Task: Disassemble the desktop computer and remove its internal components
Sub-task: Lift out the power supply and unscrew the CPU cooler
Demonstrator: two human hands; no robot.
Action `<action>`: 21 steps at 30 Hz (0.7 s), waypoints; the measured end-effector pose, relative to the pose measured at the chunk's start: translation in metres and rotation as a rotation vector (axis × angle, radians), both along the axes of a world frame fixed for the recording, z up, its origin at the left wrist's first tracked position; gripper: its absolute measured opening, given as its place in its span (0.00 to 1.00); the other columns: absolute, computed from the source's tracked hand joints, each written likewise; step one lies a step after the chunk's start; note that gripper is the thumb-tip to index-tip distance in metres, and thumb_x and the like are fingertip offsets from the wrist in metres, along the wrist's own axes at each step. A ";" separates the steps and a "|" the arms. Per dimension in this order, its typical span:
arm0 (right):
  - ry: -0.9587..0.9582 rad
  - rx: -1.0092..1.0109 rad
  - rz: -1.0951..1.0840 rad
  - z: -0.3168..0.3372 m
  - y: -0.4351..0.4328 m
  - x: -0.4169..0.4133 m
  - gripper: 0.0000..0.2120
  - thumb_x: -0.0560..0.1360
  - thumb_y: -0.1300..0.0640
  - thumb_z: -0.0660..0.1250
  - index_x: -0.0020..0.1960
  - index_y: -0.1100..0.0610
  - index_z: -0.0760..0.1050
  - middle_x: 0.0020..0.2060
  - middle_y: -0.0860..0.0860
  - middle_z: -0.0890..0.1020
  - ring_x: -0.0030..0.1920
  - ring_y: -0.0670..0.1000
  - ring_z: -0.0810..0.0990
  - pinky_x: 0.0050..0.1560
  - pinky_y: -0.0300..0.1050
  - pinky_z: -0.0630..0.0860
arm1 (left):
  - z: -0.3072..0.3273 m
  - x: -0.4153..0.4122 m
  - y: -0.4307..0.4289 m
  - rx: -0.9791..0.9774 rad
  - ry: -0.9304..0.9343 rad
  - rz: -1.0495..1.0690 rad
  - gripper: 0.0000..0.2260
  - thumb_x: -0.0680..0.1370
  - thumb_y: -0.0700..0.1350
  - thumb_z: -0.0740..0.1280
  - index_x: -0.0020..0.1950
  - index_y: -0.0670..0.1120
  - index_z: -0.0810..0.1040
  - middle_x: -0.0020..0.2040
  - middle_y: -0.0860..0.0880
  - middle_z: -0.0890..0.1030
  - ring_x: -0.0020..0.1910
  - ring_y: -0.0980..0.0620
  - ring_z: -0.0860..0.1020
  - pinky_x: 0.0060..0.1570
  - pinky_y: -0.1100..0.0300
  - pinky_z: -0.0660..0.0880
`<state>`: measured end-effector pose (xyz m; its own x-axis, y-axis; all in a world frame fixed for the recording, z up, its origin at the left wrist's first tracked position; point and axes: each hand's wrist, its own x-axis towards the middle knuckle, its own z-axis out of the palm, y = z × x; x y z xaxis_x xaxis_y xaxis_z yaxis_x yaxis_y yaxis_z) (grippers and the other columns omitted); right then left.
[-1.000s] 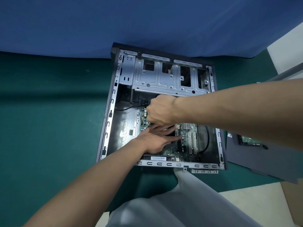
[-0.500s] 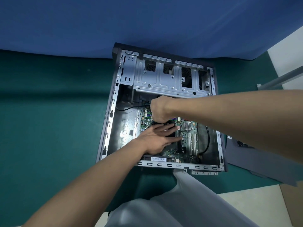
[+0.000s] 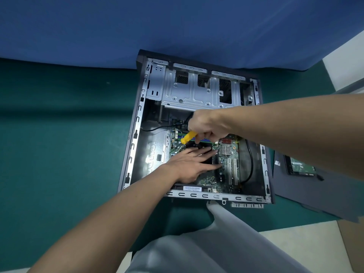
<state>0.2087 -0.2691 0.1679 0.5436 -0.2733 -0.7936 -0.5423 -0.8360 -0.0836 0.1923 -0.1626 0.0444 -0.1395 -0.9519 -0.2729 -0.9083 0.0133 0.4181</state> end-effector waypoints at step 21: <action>-0.408 -0.088 0.322 0.012 -0.025 -0.029 0.15 0.80 0.53 0.59 0.48 0.59 0.81 0.44 0.57 0.84 0.48 0.58 0.80 0.49 0.52 0.77 | 0.008 -0.001 0.000 -0.004 0.022 0.032 0.21 0.85 0.51 0.48 0.77 0.64 0.50 0.79 0.55 0.42 0.77 0.55 0.39 0.73 0.56 0.41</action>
<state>0.1794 -0.2946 0.1797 0.8712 -0.0979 -0.4810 -0.1951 -0.9683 -0.1562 0.1916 -0.1621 0.0528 -0.1151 -0.9570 -0.2661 -0.8990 -0.0136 0.4377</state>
